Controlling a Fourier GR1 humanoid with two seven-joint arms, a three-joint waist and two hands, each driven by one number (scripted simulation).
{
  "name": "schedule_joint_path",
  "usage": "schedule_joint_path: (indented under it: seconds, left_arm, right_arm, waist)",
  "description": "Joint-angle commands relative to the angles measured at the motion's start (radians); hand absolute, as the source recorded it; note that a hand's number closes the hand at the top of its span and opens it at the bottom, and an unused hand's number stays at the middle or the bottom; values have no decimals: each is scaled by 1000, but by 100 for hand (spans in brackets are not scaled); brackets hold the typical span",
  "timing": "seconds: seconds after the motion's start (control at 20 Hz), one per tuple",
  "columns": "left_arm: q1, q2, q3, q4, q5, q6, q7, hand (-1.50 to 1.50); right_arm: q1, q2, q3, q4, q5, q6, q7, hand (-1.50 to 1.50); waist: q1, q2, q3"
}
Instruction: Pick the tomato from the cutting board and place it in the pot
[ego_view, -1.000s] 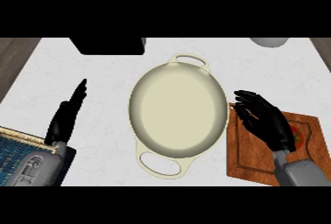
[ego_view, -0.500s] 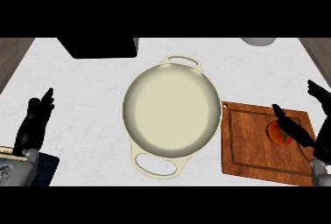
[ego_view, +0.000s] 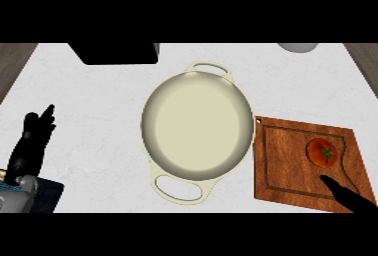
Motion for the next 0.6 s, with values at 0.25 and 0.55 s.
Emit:
schedule_joint_path:
  seconds: [0.25, 0.55]
  left_arm:
    - [-13, 46, 46, -4, 22, -44, 18, 0]
    - [24, 6, 24, -35, -5, -25, -7, 0]
  right_arm:
    - [178, -250, -4, -245, 197, 269, 520, -150]
    - [168, -314, 66, -456, 180, 508, 815, -150]
  waist:
    - [11, 8, -3]
    - [25, 6, 1]
